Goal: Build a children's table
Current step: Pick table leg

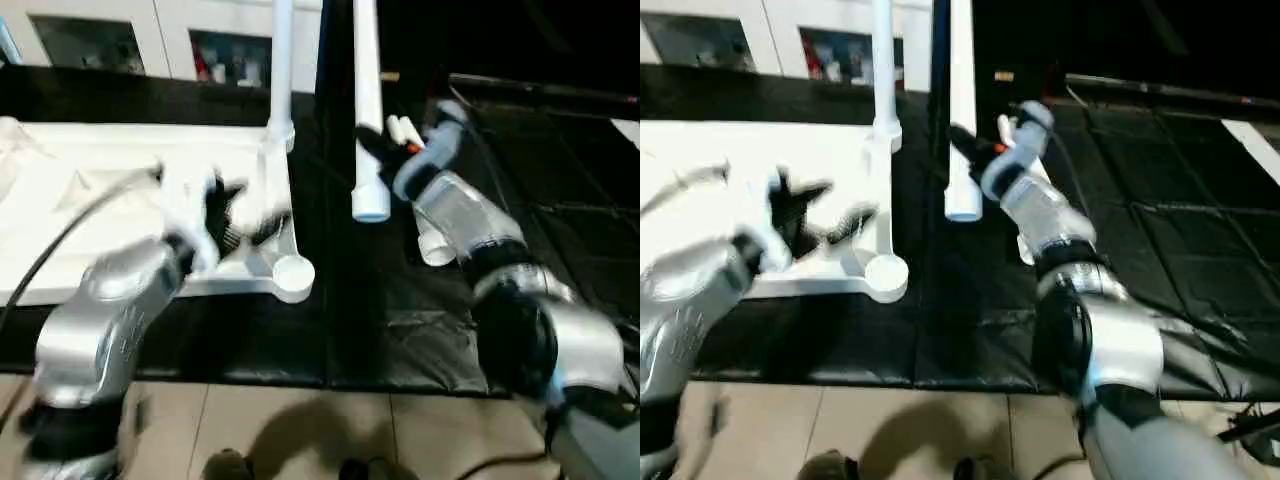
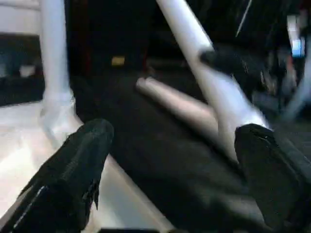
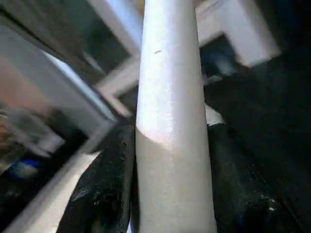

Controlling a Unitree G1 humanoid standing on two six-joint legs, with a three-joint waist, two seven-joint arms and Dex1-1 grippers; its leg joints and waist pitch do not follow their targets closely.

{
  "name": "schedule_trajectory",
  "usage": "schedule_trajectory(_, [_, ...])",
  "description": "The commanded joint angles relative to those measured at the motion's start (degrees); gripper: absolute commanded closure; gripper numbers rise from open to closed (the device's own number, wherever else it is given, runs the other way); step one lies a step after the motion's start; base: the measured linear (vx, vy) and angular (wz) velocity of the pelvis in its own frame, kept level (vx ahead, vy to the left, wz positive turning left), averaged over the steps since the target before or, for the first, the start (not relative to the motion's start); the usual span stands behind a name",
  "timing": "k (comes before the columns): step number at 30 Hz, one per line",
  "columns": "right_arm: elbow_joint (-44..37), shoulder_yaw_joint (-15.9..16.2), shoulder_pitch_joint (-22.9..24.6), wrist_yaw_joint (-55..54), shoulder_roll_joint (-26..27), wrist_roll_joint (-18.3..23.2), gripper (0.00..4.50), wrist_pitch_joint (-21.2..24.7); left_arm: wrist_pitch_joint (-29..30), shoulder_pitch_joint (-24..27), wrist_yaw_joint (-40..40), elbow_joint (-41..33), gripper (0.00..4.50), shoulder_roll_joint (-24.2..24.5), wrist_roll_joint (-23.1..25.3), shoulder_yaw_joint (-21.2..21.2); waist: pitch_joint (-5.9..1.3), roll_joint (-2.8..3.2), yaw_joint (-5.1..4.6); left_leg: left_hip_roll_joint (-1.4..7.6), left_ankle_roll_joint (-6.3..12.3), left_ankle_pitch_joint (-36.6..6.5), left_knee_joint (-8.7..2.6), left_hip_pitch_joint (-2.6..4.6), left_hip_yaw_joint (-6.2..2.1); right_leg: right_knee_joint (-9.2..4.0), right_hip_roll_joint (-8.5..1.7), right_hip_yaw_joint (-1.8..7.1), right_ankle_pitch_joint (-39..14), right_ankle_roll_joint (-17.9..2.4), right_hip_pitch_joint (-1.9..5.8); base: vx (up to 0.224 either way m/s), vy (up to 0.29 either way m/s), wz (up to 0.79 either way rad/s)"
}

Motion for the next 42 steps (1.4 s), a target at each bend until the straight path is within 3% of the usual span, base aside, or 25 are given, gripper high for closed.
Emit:
schedule_trajectory(1, [-7.6, -0.3, 2.4, 5.0, 0.6, 4.6, 2.68, 4.3, 1.6, -2.5, 1.5, 1.5, 0.00, -2.1, -3.5, 2.2, -6.57, 1.66, 0.39, -0.23, 0.67, -10.4, -3.58, 0.29, 0.79, -4.92, -3.40, 2.55, -10.6, -11.0, 5.05, 0.000, 0.000, 0.00])
schedule_trajectory(3, [-14.1, 0.7, 6.3, 7.6, 1.4, 7.3, 2.68, 8.1, 3.2, -5.2, 2.6, 3.0, 0.00, -4.7, -7.0, 3.9, -6.62, 1.83, 0.54, -0.25, 0.94, -10.2, -3.63, 0.31, 0.72, -5.09, -3.36, 2.41, -11.1, -10.9, 5.03, 0.000, 0.000, 0.00])
schedule_trajectory(4, [-15.5, 1.1, 7.1, 8.1, 1.6, 7.8, 2.68, 8.8, 3.6, -5.9, 2.9, 3.6, 0.00, -5.3, -7.8, 4.2, -6.73, 1.57, 0.69, -0.21, 0.91, -10.2, -3.64, 0.35, 0.69, -5.15, -3.37, 2.34, -11.8, -10.6, 5.01, 0.000, 0.000, 0.00])
schedule_trajectory(6, [-20.1, 2.8, 9.9, 10.0, 2.1, 9.4, 2.68, 11.5, 5.1, -8.2, 3.6, 5.6, 0.00, -6.9, -10.0, 5.3, -6.76, 1.59, 0.94, -0.39, 0.84, -9.9, -3.57, 0.36, 0.78, -5.49, -3.33, 2.30, -13.6, -9.8, 4.94, 0.000, 0.000, 0.00])
schedule_trajectory(7, [-22.9, 4.0, 11.4, 10.9, 2.5, 10.2, 2.68, 12.8, 5.8, -9.5, 3.6, 6.7, 0.00, -7.7, -10.8, 5.7, -6.65, 1.58, 0.85, -0.56, 0.78, -10.0, -3.66, 0.05, 0.71, -5.73, -3.33, 2.17, -15.7, -9.0, 5.13, 0.000, 0.000, 0.00])
schedule_trajectory(8, [-24.5, 4.6, 12.3, 11.5, 2.8, 10.5, 2.68, 13.5, 6.2, -10.2, 3.5, 7.4, 0.00, -8.2, -11.3, 5.9, -6.73, 1.61, 1.10, -0.50, 0.82, -10.2, -3.52, 0.38, 0.79, -6.07, -3.44, 2.25, -17.4, -7.8, 4.82, 0.000, 0.000, 0.00])
schedule_trajectory(9, [-28.2, 6.7, 14.4, 12.5, 3.3, 11.2, 2.68, 15.0, 6.7, -12.3, 3.8, 9.1, 0.00, -9.6, -12.9, 6.5, -6.70, 1.77, 1.03, -0.54, 0.66, -9.6, -3.70, -0.02, 0.61, -6.03, -3.40, 2.07, -18.2, -7.3, 5.05, 0.000, 0.000, 0.00])
schedule_trajectory(10, [-28.2, 6.7, 14.4, 12.5, 3.3, 11.2, 2.68, 15.0, 6.7, -12.3, 3.8, 9.1, 0.00, -9.6, -12.9, 6.5, -6.73, 1.81, 1.24, -0.55, 0.67, -9.6, -3.59, 0.28, 0.79, -6.34, -3.24, 2.11, -18.5, -6.8, 4.78, 0.000, 0.000, 0.00])
schedule_trajectory(16, [-37.8, 10.8, 19.2, 12.9, 4.4, 12.6, 2.68, 19.2, 8.0, -16.8, 5.0, 12.3, 0.00, -12.2, -16.4, 7.9, -6.68, 2.04, 1.35, -0.13, 0.15, -11.8, -4.11, 0.82, 0.48, -6.96, -3.50, 1.61, -20.3, -6.5, 4.66, 0.000, 0.000, 0.00])
schedule_trajectory(19, [-41.1, 12.7, 20.9, 12.9, 4.5, 12.7, 2.68, 20.2, 9.0, -18.3, 6.2, 13.4, 0.00, -13.2, -17.8, 8.4, -6.85, 2.43, 1.72, -0.02, 0.08, -11.4, -4.22, 0.67, 0.30, -6.76, -3.59, 1.62, -18.7, -6.4, 4.83, 0.000, 0.000, 0.00])
schedule_trajectory(22, [-42.2, 14.2, 21.5, 13.0, 4.4, 11.7, 2.68, 19.8, 9.1, -18.8, 7.0, 13.8, 0.00, -13.9, -18.1, 8.6, -7.04, 2.21, 2.08, -0.05, 0.17, -10.2, -4.15, 0.47, 0.36, -6.58, -3.72, 1.67, -17.2, -6.6, 4.99, 0.000, 0.000, 0.00])
schedule_trajectory(25, [-43.1, 18.0, 22.1, 11.4, 4.7, 6.9, 2.68, 15.9, 8.8, -19.1, 8.4, 14.2, 0.00, -14.4, -16.8, 8.0, -7.12, 2.39, 2.61, 0.04, -0.05, -10.0, -4.16, 0.45, 0.37, -6.55, -3.82, 1.76, -17.1, -6.1, 4.87, 0.000, 0.000, 0.00])
schedule_trajectory(27, [-43.5, 21.7, 22.2, 7.7, 5.2, 0.9, 2.68, 10.5, 8.2, -19.2, 10.7, 14.3, 0.29, -14.2, -14.2, 6.8, -7.08, 2.78, 2.59, 0.06, -0.72, -10.6, -4.25, 0.52, 0.31, -6.66, -3.80, 1.74, -17.8, -5.3, 4.71, 0.000, 0.000, 0.00])
schedule_trajectory(28, [-43.5, 21.7, 22.2, 7.7, 5.2, 0.9, 2.68, 10.5, 8.2, -19.2, 10.7, 14.3, 0.29, -14.2, -14.2, 6.8, -7.06, 2.66, 2.50, 0.06, -0.90, -10.7, -4.26, 0.46, 0.29, -6.69, -3.81, 1.70, -18.0, -5.0, 4.70, 0.000, 0.000, 0.00])
schedule_trajectory(29, [-44.3, 23.9, 22.5, 4.1, 5.6, -3.4, 2.68, 6.7, 8.1, -19.6, 13.8, 14.8, 0.29, -14.8, -12.8, 6.9, -7.05, 2.70, 2.43, -0.03, -1.23, -11.2, -4.25, 0.48, 0.32, -6.76, -3.83, 1.71, -18.9, -4.6, 4.77, 0.000, 0.000, 0.00])
schedule_trajectory(34, [-44.8, 31.0, 23.5, -3.5, 4.5, -15.6, 2.68, -3.9, 5.0, -21.0, 21.3, 16.3, 0.80, -17.6, -10.5, 8.4, -7.06, 2.45, 2.41, -0.13, -1.37, -11.6, -4.22, 0.52, 0.29, -7.17, -3.75, 1.61, -20.9, -2.7, 4.67, 0.000, 0.000, 0.00])
schedule_trajectory(37, [-45.1, 32.3, 23.7, -4.2, 4.9, -17.0, 2.68, -6.1, 4.0, -21.3, 23.1, 16.7, 1.06, -18.6, -10.2, 8.9, -7.20, 2.43, 2.38, -0.03, -0.97, -11.4, -4.28, 0.46, 0.22, -6.95, -3.69, 1.56, -18.9, -3.2, 4.75, 0.000, 0.000, 0.00])
schedule_trajectory(42, [-44.8, 35.0, 23.4, -9.5, 6.4, -22.8, 2.68, -14.0, 1.2, -21.6, 29.7, 17.5, 1.36, -21.9, -9.2, 11.3, -7.17, 2.54, 2.15, -0.09, -0.40, -11.3, -4.16, 0.36, 0.32, -6.63, -3.60, 1.73, -15.1, -4.7, 4.77, 0.000, 0.000, 0.00])
